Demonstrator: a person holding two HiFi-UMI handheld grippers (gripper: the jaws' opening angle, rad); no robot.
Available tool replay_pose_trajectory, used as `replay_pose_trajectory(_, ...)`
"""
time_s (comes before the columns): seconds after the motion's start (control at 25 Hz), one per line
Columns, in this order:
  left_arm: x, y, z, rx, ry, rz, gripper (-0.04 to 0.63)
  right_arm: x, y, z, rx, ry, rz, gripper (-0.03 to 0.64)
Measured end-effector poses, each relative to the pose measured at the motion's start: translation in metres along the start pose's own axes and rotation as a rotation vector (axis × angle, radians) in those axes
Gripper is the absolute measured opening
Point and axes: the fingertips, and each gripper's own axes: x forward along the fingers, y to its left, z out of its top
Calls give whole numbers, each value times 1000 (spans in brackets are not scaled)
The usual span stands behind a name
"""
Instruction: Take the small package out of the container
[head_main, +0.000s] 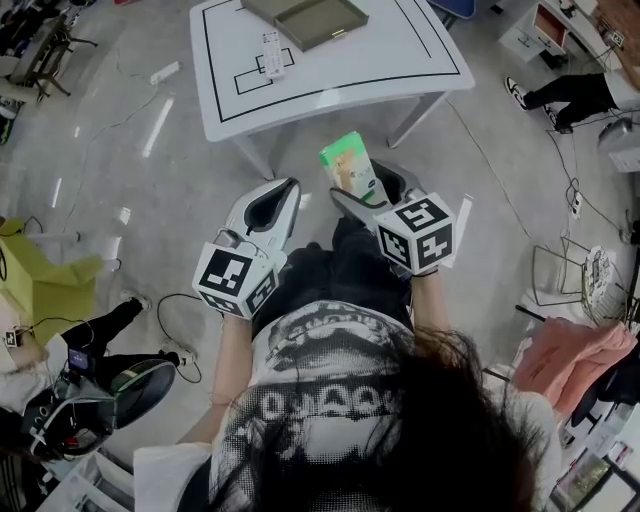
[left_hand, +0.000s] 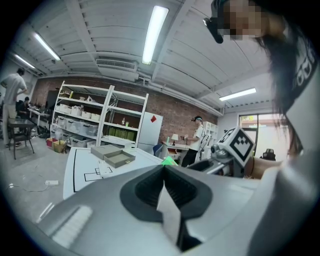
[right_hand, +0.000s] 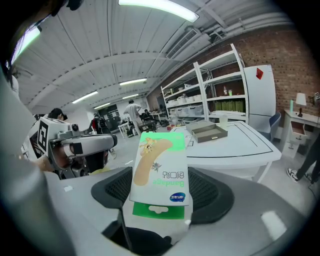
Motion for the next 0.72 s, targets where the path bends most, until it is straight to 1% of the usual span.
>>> replay_pose_trajectory(0.4,7,-12,-7,9,-18,-45,0,-11,-8,-14,13,-5,-38,360)
replay_pose_trajectory(0.72,17,-11,-11,14,-34,-64,0,-13,-21,-20,4,-9,-65,360)
